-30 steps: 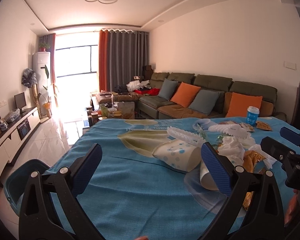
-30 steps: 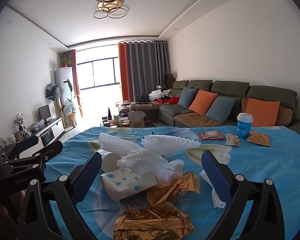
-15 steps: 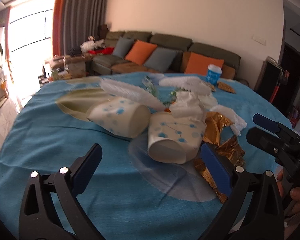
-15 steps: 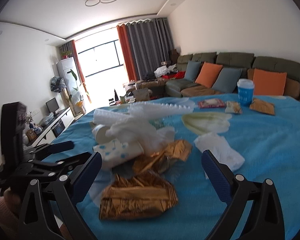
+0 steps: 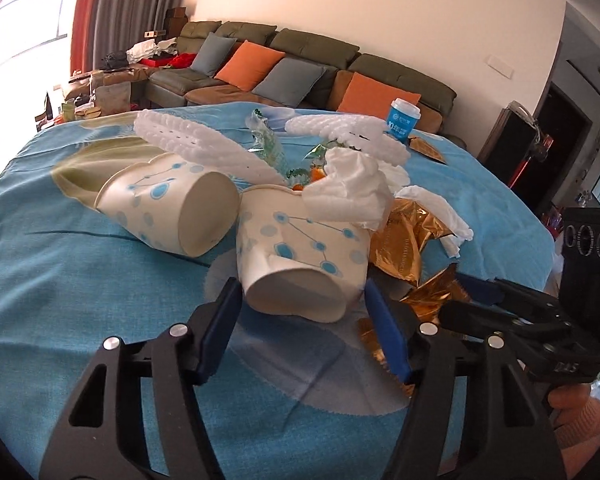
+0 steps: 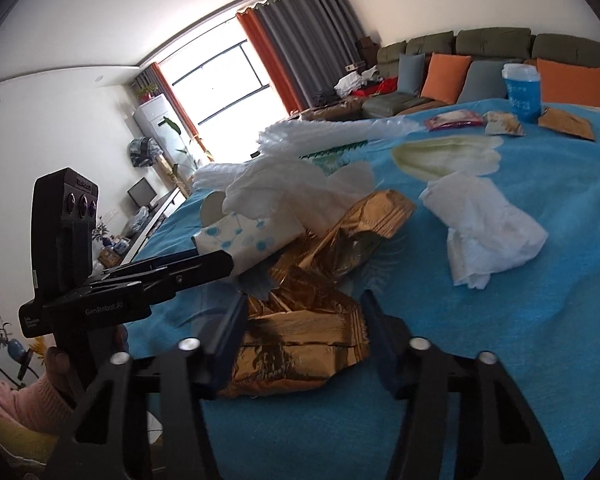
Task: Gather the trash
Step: 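Grasp the white blue-dotted paper cup with the left gripper, then carry the paper cup with the left gripper over the teal bin and release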
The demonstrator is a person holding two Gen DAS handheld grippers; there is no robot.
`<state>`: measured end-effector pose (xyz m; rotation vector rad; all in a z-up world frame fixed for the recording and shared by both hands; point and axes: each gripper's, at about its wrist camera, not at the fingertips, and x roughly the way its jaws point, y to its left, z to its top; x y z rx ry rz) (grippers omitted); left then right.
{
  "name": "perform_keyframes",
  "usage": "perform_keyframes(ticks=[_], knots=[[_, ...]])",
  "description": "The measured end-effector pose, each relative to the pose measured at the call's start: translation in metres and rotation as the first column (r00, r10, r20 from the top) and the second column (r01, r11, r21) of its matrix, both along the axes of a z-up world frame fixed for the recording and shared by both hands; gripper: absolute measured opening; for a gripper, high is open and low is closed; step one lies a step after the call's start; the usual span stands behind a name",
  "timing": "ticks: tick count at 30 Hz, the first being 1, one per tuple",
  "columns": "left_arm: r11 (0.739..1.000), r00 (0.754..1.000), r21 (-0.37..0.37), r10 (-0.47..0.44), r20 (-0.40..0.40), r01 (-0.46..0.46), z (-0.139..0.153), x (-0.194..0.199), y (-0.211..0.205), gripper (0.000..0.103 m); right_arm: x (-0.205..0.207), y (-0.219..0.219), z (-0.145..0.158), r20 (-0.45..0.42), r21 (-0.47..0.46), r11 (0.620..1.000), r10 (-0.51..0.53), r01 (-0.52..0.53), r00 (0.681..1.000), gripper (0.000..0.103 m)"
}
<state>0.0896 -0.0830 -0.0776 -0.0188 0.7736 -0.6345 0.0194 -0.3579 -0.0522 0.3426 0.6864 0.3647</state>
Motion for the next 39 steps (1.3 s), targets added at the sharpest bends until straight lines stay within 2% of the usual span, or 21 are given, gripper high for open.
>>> perform_keyframes(ticks=[2, 5, 11, 16, 23, 34, 39], knots=[[1.000, 1.000, -0.010, 0.000, -0.001, 0.000, 0.002, -0.002, 0.002, 0.063, -0.003, 0.000, 0.002, 0.007, 0.005, 1.000, 0.007, -0.007, 1.000, 0.038], [0.999, 1.000, -0.034, -0.010, -0.006, 0.010, 0.009, -0.007, 0.010, 0.063, -0.006, -0.001, 0.006, 0.014, 0.025, 1.000, 0.014, -0.014, 1.000, 0.025], [0.997, 1.000, -0.081, -0.005, 0.002, 0.005, 0.019, -0.025, 0.043, 0.062, -0.010, 0.005, 0.021, 0.035, 0.028, 0.998, 0.063, -0.064, 0.997, 0.011], [0.993, 0.999, -0.108, 0.049, 0.008, -0.048, 0.028, -0.040, 0.080, 0.062, -0.006, 0.018, 0.036, 0.070, 0.024, 0.993, 0.115, -0.117, 0.991, 0.008], [0.973, 0.985, -0.160, 0.171, 0.017, -0.166, 0.038, -0.062, 0.147, 0.062, 0.000, 0.044, 0.050, 0.100, 0.043, 0.979, 0.195, -0.200, 0.976, 0.007], [0.933, 0.944, -0.174, 0.326, 0.045, -0.314, 0.051, -0.088, 0.227, 0.061, 0.035, 0.096, 0.067, 0.134, 0.067, 0.938, 0.330, -0.340, 0.935, 0.005], [0.908, 0.915, -0.175, 0.397, 0.068, -0.381, 0.059, -0.096, 0.260, 0.061, 0.050, 0.126, 0.076, 0.149, 0.087, 0.914, 0.381, -0.396, 0.912, 0.005]])
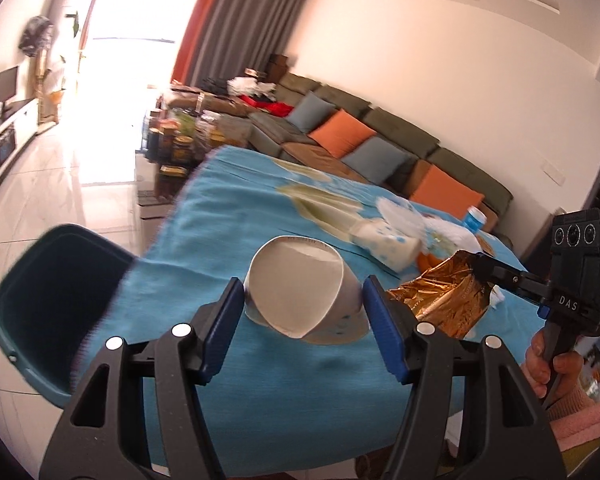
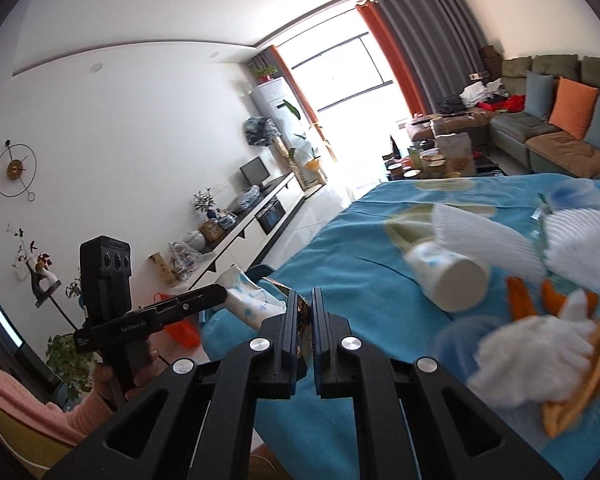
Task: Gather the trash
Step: 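Carry the paper cup with the left gripper over the teal bin and release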
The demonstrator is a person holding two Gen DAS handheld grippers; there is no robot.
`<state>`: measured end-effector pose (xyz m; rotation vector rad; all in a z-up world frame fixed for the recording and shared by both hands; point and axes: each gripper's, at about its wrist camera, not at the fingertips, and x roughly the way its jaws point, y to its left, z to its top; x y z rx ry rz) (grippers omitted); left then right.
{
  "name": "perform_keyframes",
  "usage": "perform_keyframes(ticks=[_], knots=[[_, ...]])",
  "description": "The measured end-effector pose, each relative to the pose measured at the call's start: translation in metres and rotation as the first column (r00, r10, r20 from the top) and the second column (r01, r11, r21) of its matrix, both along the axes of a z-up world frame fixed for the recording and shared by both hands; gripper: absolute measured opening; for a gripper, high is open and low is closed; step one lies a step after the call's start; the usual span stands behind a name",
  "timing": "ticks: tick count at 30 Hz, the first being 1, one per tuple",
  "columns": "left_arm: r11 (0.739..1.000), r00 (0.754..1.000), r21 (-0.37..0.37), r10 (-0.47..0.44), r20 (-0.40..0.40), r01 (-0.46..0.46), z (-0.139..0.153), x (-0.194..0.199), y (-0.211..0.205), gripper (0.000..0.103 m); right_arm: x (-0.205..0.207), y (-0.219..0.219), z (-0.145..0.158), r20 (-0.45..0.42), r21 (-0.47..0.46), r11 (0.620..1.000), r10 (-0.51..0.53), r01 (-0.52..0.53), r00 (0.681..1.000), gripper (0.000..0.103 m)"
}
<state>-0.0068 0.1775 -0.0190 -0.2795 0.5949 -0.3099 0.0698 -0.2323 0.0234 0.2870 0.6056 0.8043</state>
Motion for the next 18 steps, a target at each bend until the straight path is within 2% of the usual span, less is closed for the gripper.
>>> perform_keyframes(ticks=[6, 11, 18], knots=[[0.993, 0.992, 0.017, 0.120, 0.028, -0.121, 0.013, -0.010, 0.047, 0.060, 0.032, 0.047, 0.002, -0.013, 0.019, 0.996, 0.089, -0.089, 0.996, 0.005], [0.973, 0.974, 0.046, 0.224, 0.046, -0.226, 0.021, -0.015, 0.091, 0.060, 0.052, 0.093, 0.007, -0.010, 0.035, 0.985, 0.169, -0.169, 0.985, 0.005], [0.937, 0.941, 0.096, 0.338, -0.006, -0.335, 0.009, -0.003, 0.146, 0.060, 0.083, 0.154, 0.011, -0.031, 0.042, 0.973, 0.227, -0.226, 0.973, 0.005]])
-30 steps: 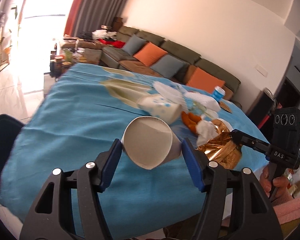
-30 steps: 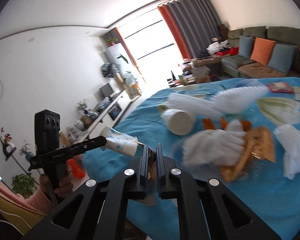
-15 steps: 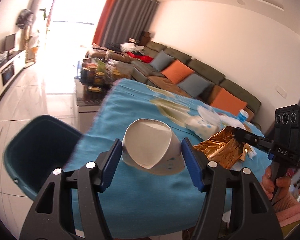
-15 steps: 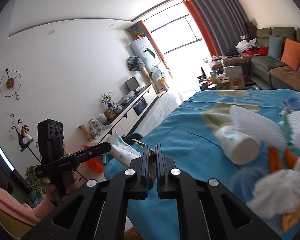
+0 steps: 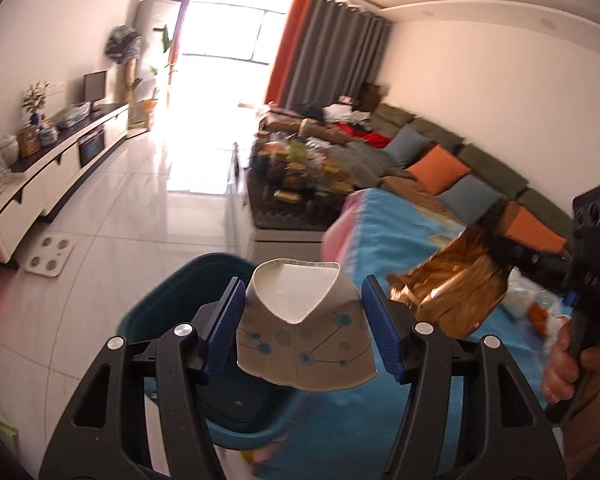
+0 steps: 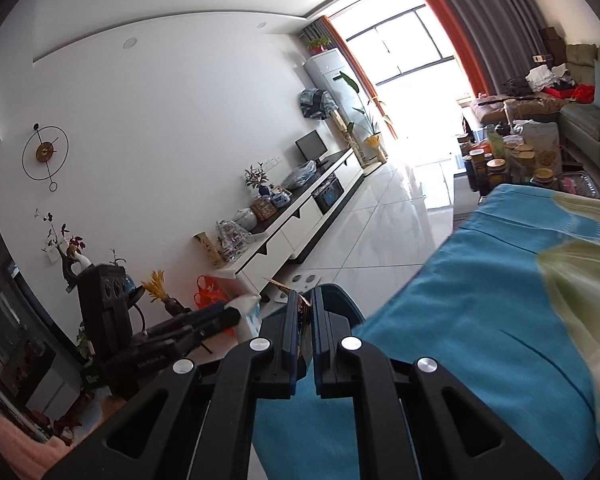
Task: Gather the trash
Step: 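Carry the paper cup with the left gripper over the teal bin and release, then return the left gripper to the table and grasp the white foam nets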
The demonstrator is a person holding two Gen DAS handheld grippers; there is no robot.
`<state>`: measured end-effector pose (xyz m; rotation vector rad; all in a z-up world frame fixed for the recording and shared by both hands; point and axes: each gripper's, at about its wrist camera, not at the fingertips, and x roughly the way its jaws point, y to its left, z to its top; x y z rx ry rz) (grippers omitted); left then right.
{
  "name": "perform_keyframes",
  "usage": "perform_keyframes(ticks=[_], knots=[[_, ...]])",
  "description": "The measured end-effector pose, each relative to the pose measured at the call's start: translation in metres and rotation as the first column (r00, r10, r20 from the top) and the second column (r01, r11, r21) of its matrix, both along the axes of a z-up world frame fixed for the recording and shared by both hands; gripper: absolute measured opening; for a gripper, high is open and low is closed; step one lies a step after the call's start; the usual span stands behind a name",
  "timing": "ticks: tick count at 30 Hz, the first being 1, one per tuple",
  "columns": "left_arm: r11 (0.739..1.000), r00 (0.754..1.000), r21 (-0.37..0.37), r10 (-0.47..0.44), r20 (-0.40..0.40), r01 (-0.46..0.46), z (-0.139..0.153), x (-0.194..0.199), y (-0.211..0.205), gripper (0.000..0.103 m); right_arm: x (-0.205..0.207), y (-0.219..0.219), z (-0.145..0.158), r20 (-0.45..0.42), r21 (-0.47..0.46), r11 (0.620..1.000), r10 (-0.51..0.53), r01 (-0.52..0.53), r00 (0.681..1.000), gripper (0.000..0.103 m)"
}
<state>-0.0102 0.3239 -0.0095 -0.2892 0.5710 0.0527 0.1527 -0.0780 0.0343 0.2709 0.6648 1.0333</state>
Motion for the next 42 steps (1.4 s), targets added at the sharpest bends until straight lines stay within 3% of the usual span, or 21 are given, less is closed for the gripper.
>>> perform_keyframes(ticks=[7, 16, 20, 26, 29, 33, 37, 42], knots=[[0.998, 0.992, -0.001, 0.067, -0.111, -0.067, -0.034, 0.021, 0.037, 0.060, 0.027, 0.054, -0.020, -0.074, -0.057, 0.998, 0.022, -0.026, 0.997, 0.005], [0.995, 0.971, -0.008, 0.095, -0.219, -0.100, -0.075, 0.070, 0.044, 0.061, 0.038, 0.102, -0.050, -0.165, -0.177, 0.983, 0.025, -0.054, 0.986, 0.010], [0.992, 0.968, -0.015, 0.117, -0.221, -0.123, -0.082, 0.078, 0.046, 0.068, 0.039, 0.104, -0.056, -0.176, -0.202, 0.978, 0.016, -0.052, 0.984, 0.027], [0.992, 0.981, 0.018, 0.127, -0.146, -0.126, -0.060, 0.064, 0.023, 0.074, 0.030, 0.086, -0.046, -0.144, -0.189, 0.981, 0.020, -0.047, 0.989, 0.035], [0.997, 0.994, 0.024, 0.078, -0.077, -0.076, -0.039, 0.055, 0.002, 0.080, 0.014, 0.058, -0.030, -0.075, -0.184, 0.982, 0.021, -0.035, 0.997, 0.039], [0.998, 0.999, 0.012, -0.055, 0.000, 0.055, -0.017, 0.049, -0.040, 0.085, -0.007, 0.010, -0.013, 0.018, -0.186, 0.982, -0.022, 0.025, 1.000, 0.044], [0.978, 0.978, 0.012, -0.206, 0.029, 0.206, -0.008, 0.058, -0.093, 0.087, -0.023, -0.042, -0.002, 0.072, -0.180, 0.978, -0.096, 0.108, 0.993, 0.047], [0.926, 0.926, -0.021, -0.376, 0.019, 0.376, -0.010, 0.082, -0.163, 0.087, -0.038, -0.112, 0.005, 0.089, -0.166, 0.956, -0.228, 0.240, 0.970, 0.048]])
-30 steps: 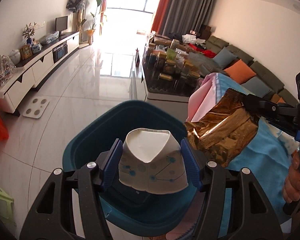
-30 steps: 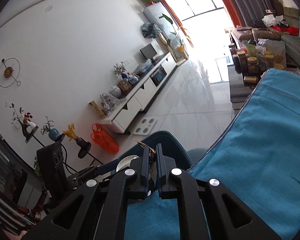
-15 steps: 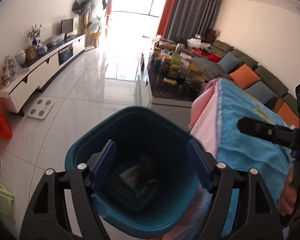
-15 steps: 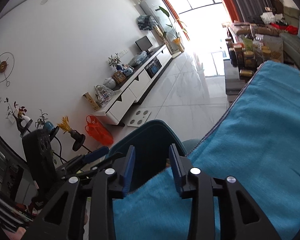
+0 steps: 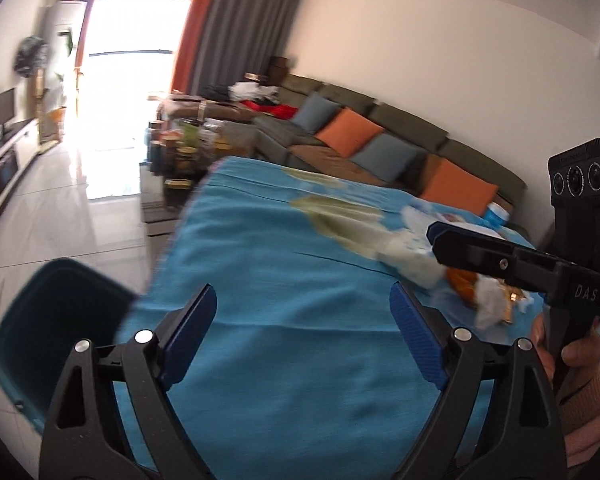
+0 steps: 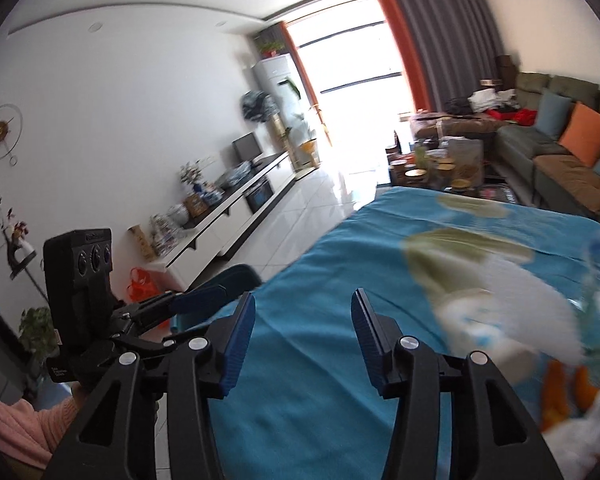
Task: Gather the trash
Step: 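Return the left gripper to the table and grasp the white foam nets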
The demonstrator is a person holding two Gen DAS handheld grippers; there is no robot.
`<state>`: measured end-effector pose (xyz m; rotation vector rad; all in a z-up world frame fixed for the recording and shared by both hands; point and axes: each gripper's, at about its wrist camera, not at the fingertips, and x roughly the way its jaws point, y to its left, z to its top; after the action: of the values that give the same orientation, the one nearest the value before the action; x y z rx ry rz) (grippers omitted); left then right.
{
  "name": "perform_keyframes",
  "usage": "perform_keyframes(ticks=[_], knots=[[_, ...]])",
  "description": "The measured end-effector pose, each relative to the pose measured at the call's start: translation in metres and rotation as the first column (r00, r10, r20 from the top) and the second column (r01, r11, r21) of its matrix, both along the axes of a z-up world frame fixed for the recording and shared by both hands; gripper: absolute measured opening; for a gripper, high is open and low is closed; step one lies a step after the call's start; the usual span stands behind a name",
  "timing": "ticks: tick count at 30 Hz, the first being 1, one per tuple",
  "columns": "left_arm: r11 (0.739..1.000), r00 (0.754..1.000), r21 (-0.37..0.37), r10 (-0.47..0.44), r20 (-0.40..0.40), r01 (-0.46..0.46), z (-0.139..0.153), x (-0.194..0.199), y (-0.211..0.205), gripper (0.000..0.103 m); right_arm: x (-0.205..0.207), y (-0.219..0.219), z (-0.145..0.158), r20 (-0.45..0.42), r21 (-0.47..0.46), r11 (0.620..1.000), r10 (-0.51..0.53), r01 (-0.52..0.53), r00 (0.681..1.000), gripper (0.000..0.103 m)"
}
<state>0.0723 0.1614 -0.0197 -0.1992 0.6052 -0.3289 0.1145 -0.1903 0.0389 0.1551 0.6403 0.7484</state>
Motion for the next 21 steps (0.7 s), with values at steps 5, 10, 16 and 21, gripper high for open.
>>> perform_keyframes(ticks=[5, 10, 16, 21], knots=[[0.994, 0.994, -0.014, -0.105, -0.038, 0.104, -0.011, 0.020, -0.058, 0.087, -0.010, -0.063, 0.001, 0.008, 0.006, 0.990, -0.142, 0.142, 0.990, 0.048], [0.986, 0.982, -0.034, -0.164, -0.090, 0.162, -0.021, 0.040, -0.097, 0.087, -0.017, -0.106, 0.000, 0.010, 0.019, 0.965, -0.262, 0.262, 0.965, 0.049], [0.979, 0.970, -0.062, -0.200, -0.137, 0.193, -0.033, 0.065, -0.119, 0.087, -0.012, -0.154, -0.006, -0.004, 0.043, 0.921, -0.386, 0.386, 0.922, 0.053], [0.978, 0.965, -0.064, -0.208, -0.160, 0.200, -0.034, 0.086, -0.126, 0.088, -0.006, -0.182, -0.019, -0.033, 0.045, 0.888, -0.456, 0.457, 0.889, 0.055]])
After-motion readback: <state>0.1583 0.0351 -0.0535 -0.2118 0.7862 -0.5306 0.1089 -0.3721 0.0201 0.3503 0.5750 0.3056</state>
